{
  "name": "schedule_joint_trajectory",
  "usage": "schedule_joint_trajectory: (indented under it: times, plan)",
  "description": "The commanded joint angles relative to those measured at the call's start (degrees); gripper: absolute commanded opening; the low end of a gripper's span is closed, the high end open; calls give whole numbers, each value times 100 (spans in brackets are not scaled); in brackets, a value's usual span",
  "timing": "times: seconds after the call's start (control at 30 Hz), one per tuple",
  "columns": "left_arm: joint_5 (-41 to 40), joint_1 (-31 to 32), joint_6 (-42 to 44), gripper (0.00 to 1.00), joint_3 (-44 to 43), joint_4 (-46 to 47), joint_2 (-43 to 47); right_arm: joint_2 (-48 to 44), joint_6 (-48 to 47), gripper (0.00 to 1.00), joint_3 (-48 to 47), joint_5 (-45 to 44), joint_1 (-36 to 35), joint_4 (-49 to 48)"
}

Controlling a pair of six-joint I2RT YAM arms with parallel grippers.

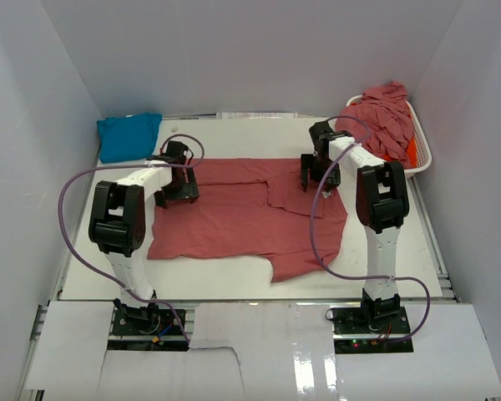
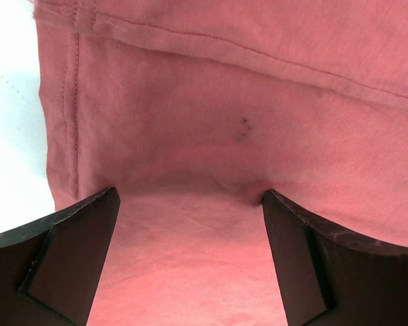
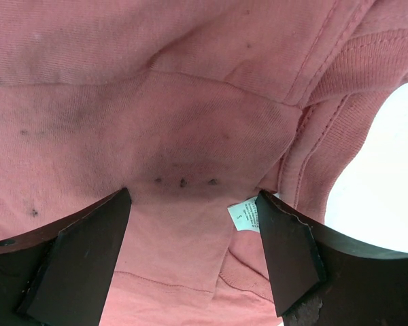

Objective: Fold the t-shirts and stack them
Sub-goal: Fold the flattened tshirt in 1/3 of the way

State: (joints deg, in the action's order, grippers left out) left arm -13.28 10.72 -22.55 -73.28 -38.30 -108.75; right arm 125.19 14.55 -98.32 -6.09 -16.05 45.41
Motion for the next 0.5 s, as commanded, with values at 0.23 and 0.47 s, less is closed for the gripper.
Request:
schedule_joint_trajectory:
  times: [0.23, 0.47]
  plan:
    - [-96, 18, -48, 98, -635, 262, -1104, 796, -189, 81, -810, -411, 41, -76]
    - [-8, 18, -39, 98, -1329, 262, -1719, 1499, -119, 81, -1654, -332, 146, -41]
